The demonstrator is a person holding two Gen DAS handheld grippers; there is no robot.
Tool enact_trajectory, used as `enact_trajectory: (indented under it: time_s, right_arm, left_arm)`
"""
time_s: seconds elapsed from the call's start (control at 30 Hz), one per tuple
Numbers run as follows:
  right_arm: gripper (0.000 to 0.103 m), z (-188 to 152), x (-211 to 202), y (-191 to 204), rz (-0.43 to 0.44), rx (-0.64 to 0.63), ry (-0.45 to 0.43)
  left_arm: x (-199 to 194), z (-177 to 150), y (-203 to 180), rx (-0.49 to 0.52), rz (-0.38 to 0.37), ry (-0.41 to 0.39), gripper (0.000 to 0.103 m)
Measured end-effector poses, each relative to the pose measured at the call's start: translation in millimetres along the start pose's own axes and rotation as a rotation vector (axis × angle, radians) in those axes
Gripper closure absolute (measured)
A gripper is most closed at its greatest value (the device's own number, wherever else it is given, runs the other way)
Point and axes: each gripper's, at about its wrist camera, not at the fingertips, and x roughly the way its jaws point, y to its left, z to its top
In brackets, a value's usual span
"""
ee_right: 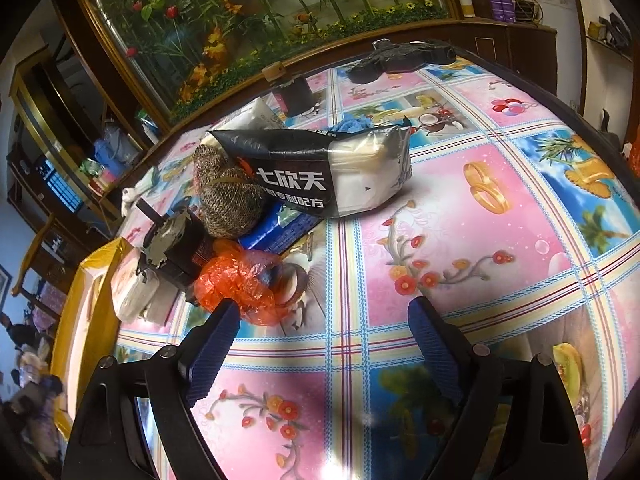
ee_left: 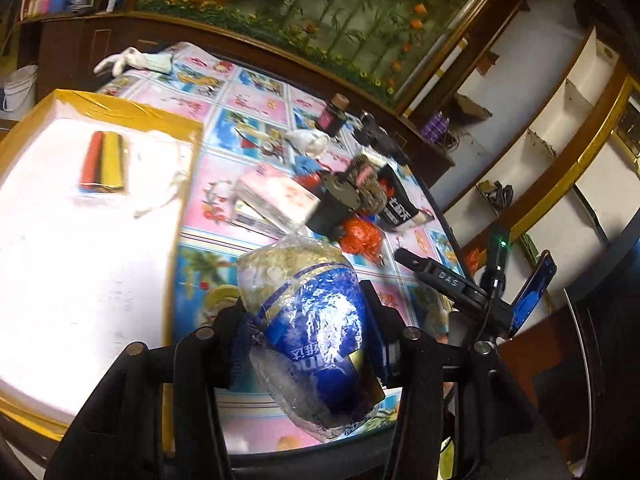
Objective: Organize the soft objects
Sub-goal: 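Carry blue bag toward the tray while right tool grasps pink tissue pack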
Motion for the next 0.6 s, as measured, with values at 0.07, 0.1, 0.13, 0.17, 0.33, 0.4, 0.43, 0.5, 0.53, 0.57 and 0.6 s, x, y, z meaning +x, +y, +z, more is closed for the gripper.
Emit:
enact_trajectory:
  time_s: [0.07, 0.1, 0.13, 0.17, 0.33, 0.4, 0.43, 0.5, 0.53, 0.57, 0.6]
  right_arm:
    - [0.018, 0.7, -16.8, 7.6, -0.021, -0.004, -0.029]
    - [0.018, 1.5, -27.5, 14.5, 0.004, -0.007, -0.050]
    - [0.018, 3.1, -37.5, 24.2, 0.032, -0.018, -0.066]
    - [0.018, 6.5, -48.0, 44.1, 0.067, -0.060, -0.075]
    - [0.017, 17.2, -39.3, 149.8, 0.201, -0.378, 0.025]
    - [0.018, 22.0, -17.0, 192.5, 0.204, -0.509, 0.101]
    - [0.018, 23.1, -4.9, 211.2, 0.184, -0.577, 0.128]
    - [0.018, 23.2, 18.1, 239.4, 0.135, -0.698, 0.173]
    - [0.018, 21.3, 31.1, 251.4, 0.116, -0.753, 0.208]
    - [0.018, 21.5, 40.4, 260.1, 0.101, -0.782, 0.229]
    - [0.019, 18.9, 51.6, 269.1, 0.078, -0.822, 0.254]
  left_arm:
    - [-11.9, 1.9, 9.9, 0.012, 0.026, -0.035, 0.057]
    - [-14.8, 1.5, 13.4, 0.015, 0.037, -0.045, 0.057]
    - [-15.8, 3.3, 18.4, 0.017, 0.046, -0.054, 0.057]
    - [-17.4, 4.7, 24.3, 0.015, 0.051, -0.061, 0.057]
    - [-23.2, 7.7, 55.4, -0.036, 0.053, -0.072, 0.057]
    - [-27.1, 6.9, 67.0, -0.055, 0.063, -0.076, 0.057]
    - [-29.2, 7.3, 73.7, -0.064, 0.068, -0.079, 0.057]
    - [-34.0, 8.4, 86.2, -0.080, 0.084, -0.086, 0.057]
    - [-36.3, 9.5, 93.1, -0.088, 0.092, -0.091, 0.057]
    - [-37.7, 10.9, 98.3, -0.096, 0.098, -0.095, 0.057]
    - [-38.9, 11.7, 103.6, -0.104, 0.103, -0.097, 0.056]
